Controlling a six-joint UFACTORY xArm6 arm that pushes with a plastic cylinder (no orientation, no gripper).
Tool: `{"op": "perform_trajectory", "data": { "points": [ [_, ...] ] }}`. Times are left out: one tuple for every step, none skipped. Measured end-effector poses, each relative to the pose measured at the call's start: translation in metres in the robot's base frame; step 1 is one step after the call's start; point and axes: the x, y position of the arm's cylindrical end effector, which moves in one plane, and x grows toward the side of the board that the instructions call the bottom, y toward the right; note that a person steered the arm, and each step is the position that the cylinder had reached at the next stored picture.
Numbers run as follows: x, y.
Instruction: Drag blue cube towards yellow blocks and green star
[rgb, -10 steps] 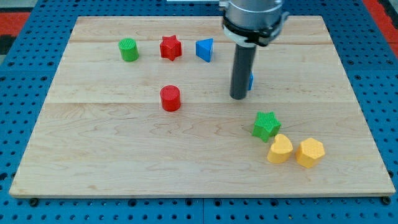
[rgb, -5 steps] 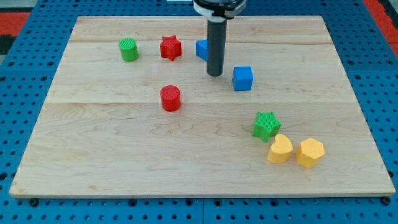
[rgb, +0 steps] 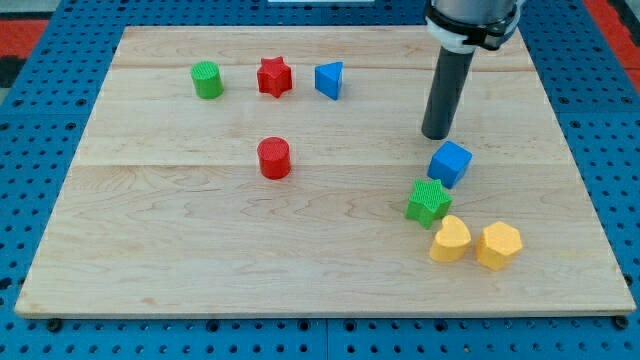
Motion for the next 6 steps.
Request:
{"op": "perform_trajectory", "data": {
  "points": [
    [0.032,-0.020],
    [0.077,-0.017],
    [0.042,-0.003],
    [0.025,0.023],
    [0.061,0.042],
    [0.084,0.040]
  ]
}}
